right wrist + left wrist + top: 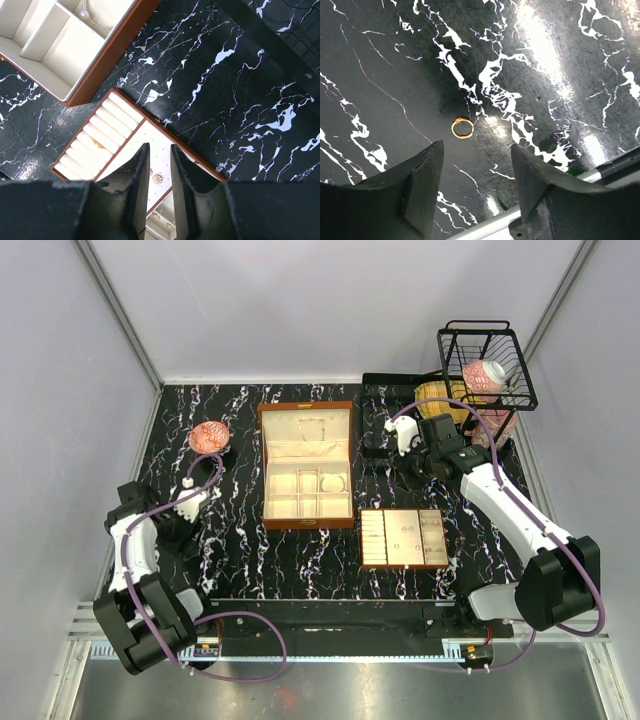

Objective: Organize the mixed jewelry

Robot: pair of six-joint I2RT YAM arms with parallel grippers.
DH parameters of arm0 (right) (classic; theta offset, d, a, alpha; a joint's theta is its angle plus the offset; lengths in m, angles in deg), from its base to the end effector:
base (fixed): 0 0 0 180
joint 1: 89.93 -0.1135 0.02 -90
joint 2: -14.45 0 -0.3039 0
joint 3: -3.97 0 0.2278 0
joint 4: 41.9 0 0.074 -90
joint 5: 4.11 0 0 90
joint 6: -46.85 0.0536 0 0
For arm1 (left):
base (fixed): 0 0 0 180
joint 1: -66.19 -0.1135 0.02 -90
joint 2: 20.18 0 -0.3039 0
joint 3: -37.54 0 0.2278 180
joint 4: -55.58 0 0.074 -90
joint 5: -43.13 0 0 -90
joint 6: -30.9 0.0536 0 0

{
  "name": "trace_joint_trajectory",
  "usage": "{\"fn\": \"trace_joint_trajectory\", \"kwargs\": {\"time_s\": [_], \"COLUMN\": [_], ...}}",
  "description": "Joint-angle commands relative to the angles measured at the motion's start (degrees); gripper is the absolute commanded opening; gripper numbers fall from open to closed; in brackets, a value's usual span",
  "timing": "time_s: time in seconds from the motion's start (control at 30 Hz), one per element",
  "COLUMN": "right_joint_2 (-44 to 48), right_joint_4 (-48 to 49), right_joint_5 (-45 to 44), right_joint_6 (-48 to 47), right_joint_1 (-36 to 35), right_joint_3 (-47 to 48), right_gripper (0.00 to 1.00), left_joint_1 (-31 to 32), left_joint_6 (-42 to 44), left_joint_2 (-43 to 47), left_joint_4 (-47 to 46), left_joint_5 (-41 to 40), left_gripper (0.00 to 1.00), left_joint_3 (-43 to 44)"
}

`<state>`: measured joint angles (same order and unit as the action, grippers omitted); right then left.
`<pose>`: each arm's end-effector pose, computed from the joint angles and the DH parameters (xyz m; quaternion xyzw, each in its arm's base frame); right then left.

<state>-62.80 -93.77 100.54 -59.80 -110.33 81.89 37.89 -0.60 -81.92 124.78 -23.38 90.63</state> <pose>0.2386 0.1032 0.3145 -0.3374 0.8736 0.1310 0.3253 0.1222 0.0415 0.2265 0.2744 0.9343 -0.0759 0.2144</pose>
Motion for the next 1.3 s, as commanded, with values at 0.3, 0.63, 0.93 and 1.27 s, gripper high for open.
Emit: {"fn": "trace_joint_trajectory", "kwargs": {"time_s": [0.3, 0.63, 0.93, 1.27], "right_joint_2": [0.17, -0.88, -0.09, 0.44], "right_joint_4": [0.83, -0.14, -0.23, -0.23], "right_joint_5": [1.34, 3.45, 3.80, 4.15], "right_joint_6": [-1.02, -1.90, -2.16, -2.43], "right_joint_1": [0.45, 0.45, 0.45, 0.45], "right_joint_3": [0.10, -0.16, -0.60, -1.13], "right_gripper": [0.25, 0.22, 0.21, 0.21], "left_joint_1": [5.09, 5.97, 6.06, 5.97], "left_joint_6": [-4.27, 7.05, 18.30, 24.55], "left_joint_2": [-2.95, -2.07, -1.72, -2.07], "left_joint_4": [-8.75, -10.25, -7.18, -6.21], "left_joint_5": [-4.67, -5.82, -3.89, -3.89], "left_gripper": [0.51, 0.49, 0.48, 0.49], "left_joint_3": [2.43, 1.64, -0.38, -2.84]}}
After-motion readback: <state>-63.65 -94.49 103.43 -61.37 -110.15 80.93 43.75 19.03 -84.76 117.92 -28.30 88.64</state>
